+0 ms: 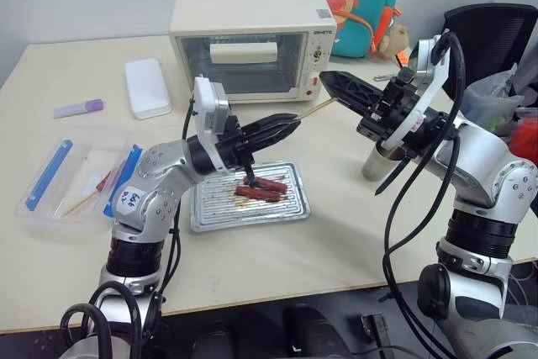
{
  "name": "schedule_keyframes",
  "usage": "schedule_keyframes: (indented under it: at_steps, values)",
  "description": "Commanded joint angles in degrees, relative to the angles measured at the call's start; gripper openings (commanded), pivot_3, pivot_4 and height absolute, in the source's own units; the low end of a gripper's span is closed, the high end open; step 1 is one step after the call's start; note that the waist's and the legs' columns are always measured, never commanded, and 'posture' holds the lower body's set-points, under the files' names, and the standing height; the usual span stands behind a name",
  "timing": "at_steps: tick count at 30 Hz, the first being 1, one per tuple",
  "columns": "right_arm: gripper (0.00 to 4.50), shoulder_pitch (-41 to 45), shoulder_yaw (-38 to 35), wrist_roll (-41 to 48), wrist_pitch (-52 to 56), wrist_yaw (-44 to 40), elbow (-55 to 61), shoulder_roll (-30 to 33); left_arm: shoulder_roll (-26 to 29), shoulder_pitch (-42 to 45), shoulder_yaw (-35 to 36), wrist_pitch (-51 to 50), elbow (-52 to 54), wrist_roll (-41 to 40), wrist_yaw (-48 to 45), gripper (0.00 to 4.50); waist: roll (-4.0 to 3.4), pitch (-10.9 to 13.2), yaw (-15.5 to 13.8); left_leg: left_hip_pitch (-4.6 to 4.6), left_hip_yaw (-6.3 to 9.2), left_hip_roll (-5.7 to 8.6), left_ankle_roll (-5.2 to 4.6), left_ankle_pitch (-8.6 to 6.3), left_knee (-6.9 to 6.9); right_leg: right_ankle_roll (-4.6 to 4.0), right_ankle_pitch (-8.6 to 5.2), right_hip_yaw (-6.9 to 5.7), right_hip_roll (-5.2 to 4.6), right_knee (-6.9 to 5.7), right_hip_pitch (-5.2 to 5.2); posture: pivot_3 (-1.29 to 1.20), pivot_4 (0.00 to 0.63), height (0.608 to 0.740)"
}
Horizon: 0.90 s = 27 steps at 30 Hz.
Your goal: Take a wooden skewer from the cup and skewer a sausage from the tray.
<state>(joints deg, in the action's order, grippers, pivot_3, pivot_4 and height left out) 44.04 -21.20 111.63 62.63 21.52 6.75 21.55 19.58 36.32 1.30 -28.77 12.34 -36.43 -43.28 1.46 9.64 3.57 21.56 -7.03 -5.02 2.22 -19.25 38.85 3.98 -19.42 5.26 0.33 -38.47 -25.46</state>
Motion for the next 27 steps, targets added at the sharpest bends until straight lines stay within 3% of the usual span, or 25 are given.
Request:
schedule_keyframes:
  at_steps: [1, 6, 11, 15, 20, 23, 27]
  values:
    - [0.91, -0.2, -0.8, 1.4, 0.7, -0.6, 2.6, 0.6, 1.6, 1.8, 2.4, 1.0, -0.4, 0.9, 1.2, 0.00, 0.00, 0.0, 0.0, 0.00, 0.00, 0.00, 0.00, 0.00, 0.00, 0.00, 0.00, 0.00, 0.00, 0.00, 0.00, 0.00, 0.150, 0.740]
    - [2.21, 1.9, -0.9, 1.4, 2.2, -1.0, -0.8, 3.9, 6.4, 0.2, 4.4, 0.4, 0.5, 0.6, -0.5, 0.00, 0.00, 0.0, 0.2, 0.00, 0.00, -0.01, 0.00, 0.00, -0.02, 0.00, 0.00, 0.00, 0.00, 0.01, -0.01, 0.00, 0.150, 0.740]
    - [3.48, 4.2, 4.9, -0.6, 6.3, -4.7, -3.7, 14.9, 14.2, -5.1, 8.8, -2.6, 4.9, -1.3, -2.0, 0.00, -0.02, 0.0, 0.8, 0.00, -0.02, -0.01, 0.00, 0.00, -0.09, -0.03, -0.02, 0.00, -0.01, 0.04, -0.03, 0.00, 0.150, 0.740]
    - [3.48, 7.2, 15.7, -24.2, 7.8, -23.7, 4.9, 23.3, 22.6, -12.0, 15.9, -7.3, 10.6, -5.2, -4.2, 0.00, -0.04, 0.0, 1.4, -0.01, 0.00, -0.02, 0.00, 0.00, -0.23, -0.07, -0.04, 0.01, -0.01, 0.14, -0.05, 0.00, 0.150, 0.740]
    - [3.48, 9.1, 34.7, -52.9, -5.6, -46.1, 11.0, 27.5, 31.9, -21.9, 27.5, -12.9, 15.2, -9.5, -7.0, 0.00, -0.03, 0.0, 1.5, -0.18, 0.10, -0.02, 0.06, 0.01, -0.60, -0.12, -0.06, 0.02, 0.06, 0.29, -0.07, 0.00, 0.150, 0.740]
    - [3.48, 8.8, 43.5, -65.0, -12.3, -54.0, 11.5, 26.5, 34.8, -26.7, 32.9, -14.5, 16.4, -10.6, -8.0, 0.00, -0.02, 0.0, 1.4, -0.16, 0.12, 0.01, 0.07, 0.02, -0.66, -0.14, -0.08, -0.03, 0.01, 0.39, -0.07, 0.00, 0.150, 0.740]
    - [3.48, 8.5, 49.5, -73.2, -15.2, -58.7, 8.4, 20.5, 35.5, -30.8, 37.3, -14.4, 16.2, -10.0, -7.5, 0.00, -0.01, 0.0, 1.3, -0.14, 0.11, 0.10, 0.06, 0.02, -0.61, -0.15, -0.08, -0.06, -0.13, 0.38, -0.05, 0.00, 0.150, 0.740]
